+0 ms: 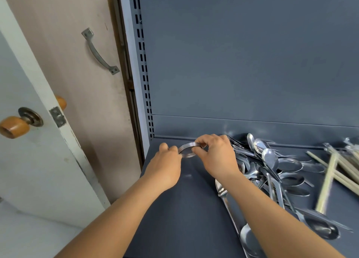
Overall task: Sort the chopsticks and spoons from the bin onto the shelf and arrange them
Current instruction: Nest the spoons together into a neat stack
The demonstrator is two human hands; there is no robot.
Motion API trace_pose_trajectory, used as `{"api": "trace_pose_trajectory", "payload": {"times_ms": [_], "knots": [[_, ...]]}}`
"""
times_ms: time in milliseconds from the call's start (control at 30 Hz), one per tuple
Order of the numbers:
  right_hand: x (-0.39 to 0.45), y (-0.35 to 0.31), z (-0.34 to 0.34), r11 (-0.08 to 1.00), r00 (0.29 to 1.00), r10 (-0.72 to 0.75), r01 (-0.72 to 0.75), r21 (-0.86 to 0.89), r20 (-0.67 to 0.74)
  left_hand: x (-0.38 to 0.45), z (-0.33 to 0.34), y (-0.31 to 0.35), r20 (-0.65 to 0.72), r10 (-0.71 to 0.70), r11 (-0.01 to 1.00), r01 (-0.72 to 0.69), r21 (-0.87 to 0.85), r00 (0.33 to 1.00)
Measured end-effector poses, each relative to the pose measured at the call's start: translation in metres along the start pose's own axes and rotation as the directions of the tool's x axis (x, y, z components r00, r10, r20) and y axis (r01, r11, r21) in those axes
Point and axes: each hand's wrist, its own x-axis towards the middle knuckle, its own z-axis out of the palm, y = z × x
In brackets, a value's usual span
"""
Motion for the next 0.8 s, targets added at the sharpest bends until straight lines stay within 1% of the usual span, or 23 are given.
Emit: {"api": "trace_pose_trajectory", "payload": {"times_ms": [67,200,300,367,467,667,800], "knots": [[0.007,0.004,0.006,0.998,1.000,0.012,-0.014,-0.067,-0.023,0.015,0.006,-0.001,-0.033,0.010,0.999,-0.009,0.052,0.999],[0.021,0.011,0.015,0.985,0.999,0.019,-0.024,-0.172,-0.032,0.039,0.019,-0.001,-0.090,0.029,0.996,-0.021,0.087,0.996],[0.029,0.015,0.018,0.965,1.000,0.021,-0.018,-0.262,0.008,0.051,0.027,-0.001,-0.119,0.038,0.996,-0.028,0.085,0.992],[0.033,0.016,0.020,0.948,0.998,0.029,-0.011,-0.319,0.051,0.057,0.032,-0.001,-0.152,0.062,0.992,-0.043,0.121,0.986],[0.035,0.015,0.022,0.943,0.995,0.033,0.001,-0.334,0.096,0.061,0.038,-0.001,-0.177,0.069,0.988,-0.042,0.151,0.982],[0.037,0.012,0.023,0.922,0.982,0.076,-0.003,-0.388,0.173,0.062,0.040,-0.004,-0.159,0.078,0.983,-0.050,0.174,0.984],[0.033,0.008,0.017,0.928,0.979,0.096,-0.022,-0.372,0.181,0.059,0.040,-0.003,-0.149,0.089,0.980,-0.060,0.190,0.985]]}}
